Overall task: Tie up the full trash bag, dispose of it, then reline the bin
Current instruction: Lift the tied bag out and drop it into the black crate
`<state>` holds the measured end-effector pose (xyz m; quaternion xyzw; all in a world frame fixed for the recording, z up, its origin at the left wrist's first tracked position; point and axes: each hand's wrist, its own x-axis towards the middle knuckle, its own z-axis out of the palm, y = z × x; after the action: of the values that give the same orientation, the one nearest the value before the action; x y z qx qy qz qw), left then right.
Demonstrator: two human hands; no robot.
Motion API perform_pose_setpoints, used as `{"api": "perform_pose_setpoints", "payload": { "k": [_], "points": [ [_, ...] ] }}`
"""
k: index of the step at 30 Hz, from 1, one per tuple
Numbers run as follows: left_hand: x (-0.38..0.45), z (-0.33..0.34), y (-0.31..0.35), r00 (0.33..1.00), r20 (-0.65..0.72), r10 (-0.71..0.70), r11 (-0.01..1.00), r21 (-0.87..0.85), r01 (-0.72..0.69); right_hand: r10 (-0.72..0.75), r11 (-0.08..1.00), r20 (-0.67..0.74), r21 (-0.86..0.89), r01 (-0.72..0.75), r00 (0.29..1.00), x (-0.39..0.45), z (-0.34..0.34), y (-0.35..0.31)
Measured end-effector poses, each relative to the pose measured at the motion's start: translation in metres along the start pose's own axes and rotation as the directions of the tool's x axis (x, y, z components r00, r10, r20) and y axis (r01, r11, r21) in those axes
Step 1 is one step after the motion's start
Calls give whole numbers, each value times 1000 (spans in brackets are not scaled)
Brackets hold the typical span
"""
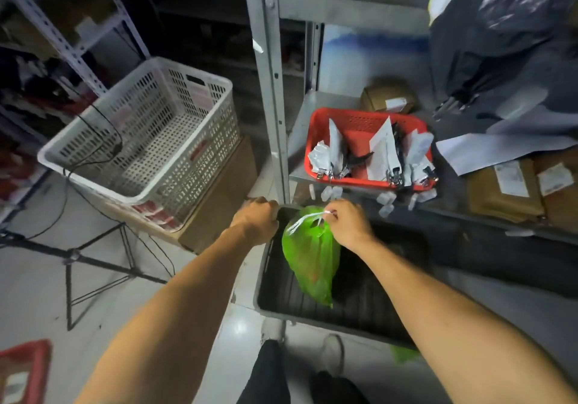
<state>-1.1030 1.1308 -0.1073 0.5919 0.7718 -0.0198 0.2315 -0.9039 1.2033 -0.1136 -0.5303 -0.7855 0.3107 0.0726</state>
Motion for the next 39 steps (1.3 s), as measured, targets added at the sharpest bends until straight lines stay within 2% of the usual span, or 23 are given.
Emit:
{"api": "perform_pose_setpoints", "payload": {
  "k": [3, 11, 23, 30, 39],
  "points": [
    [25, 7, -25, 999, 32, -27, 999, -24, 28, 71, 997, -3, 7, -71, 997, 18, 14, 4],
    [61, 10, -70, 989, 123, -86, 995, -35, 91, 108, 994, 56, -32, -106, 993, 55, 51, -9],
    [72, 33, -92, 985, 162, -52, 998, -19, 56, 217, 976, 188, -74, -207, 958, 43, 107, 8],
    [72, 30, -78, 984, 178, -8, 1000, -17, 11, 238, 970, 195, -100, -222, 951, 26, 103, 13],
    [69, 1, -44, 985, 143, 91, 996, -20, -90, 253, 965, 76, -98, -245, 965, 4, 56, 10]
  ]
}}
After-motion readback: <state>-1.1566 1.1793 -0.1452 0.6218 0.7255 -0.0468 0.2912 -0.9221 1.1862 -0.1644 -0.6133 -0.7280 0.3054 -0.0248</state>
